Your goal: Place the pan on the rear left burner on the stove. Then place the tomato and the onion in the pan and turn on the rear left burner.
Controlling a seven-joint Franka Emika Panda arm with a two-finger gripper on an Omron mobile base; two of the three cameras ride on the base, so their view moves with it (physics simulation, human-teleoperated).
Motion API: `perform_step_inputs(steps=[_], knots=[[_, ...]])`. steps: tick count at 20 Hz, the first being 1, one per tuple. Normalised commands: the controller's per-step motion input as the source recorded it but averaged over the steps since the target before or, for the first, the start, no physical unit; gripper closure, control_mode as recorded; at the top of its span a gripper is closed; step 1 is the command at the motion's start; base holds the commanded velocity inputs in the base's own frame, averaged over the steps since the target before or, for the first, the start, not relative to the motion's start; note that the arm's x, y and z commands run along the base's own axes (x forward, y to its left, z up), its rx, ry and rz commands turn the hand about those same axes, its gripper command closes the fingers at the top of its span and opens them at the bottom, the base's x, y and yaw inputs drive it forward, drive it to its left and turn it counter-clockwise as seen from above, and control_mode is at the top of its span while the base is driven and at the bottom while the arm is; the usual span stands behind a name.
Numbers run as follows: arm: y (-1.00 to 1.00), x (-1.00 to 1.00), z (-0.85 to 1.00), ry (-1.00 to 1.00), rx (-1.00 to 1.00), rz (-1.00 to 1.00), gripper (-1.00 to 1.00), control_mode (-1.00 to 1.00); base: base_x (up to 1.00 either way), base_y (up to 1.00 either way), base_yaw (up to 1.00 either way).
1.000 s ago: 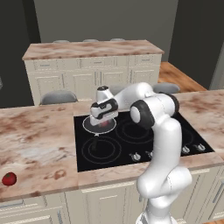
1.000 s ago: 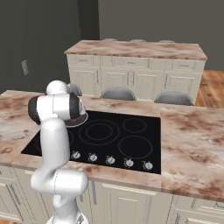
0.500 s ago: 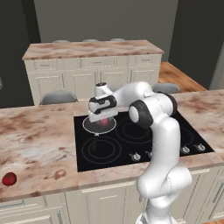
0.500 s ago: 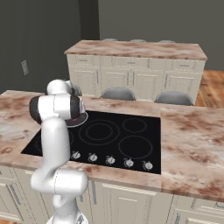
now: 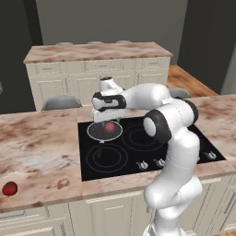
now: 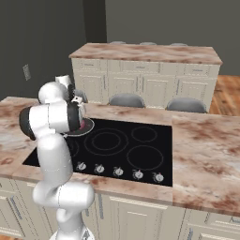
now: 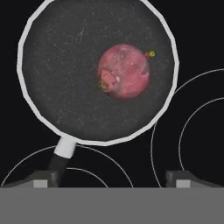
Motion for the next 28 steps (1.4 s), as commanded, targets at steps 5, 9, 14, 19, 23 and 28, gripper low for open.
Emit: perform_step_inputs(steps=[5, 9, 14, 19, 23, 28], knots=[[0.28, -1.00, 0.30, 0.00, 0.07, 0.00, -1.00, -1.00, 0.00, 0.00, 0.00], [0.56, -1.00, 0.06, -0.03, 0.03, 0.01, -1.00, -1.00, 0.00, 0.00, 0.00], [0.59, -0.72, 0.11, -0.04, 0.01, 0.04, -1.00, -1.00, 0.00, 0.00, 0.00], [0.54, -0.29, 0.14, 0.00, 0.05, 0.08, -1.00, -1.00, 0.00, 0.00, 0.00], [0.61, -0.25, 0.04, 0.01, 0.03, 0.13, -1.00, -1.00, 0.00, 0.00, 0.00], [0.68, -0.22, 0.00, 0.04, 0.00, 0.19, -1.00, -1.00, 0.00, 0.00, 0.00]])
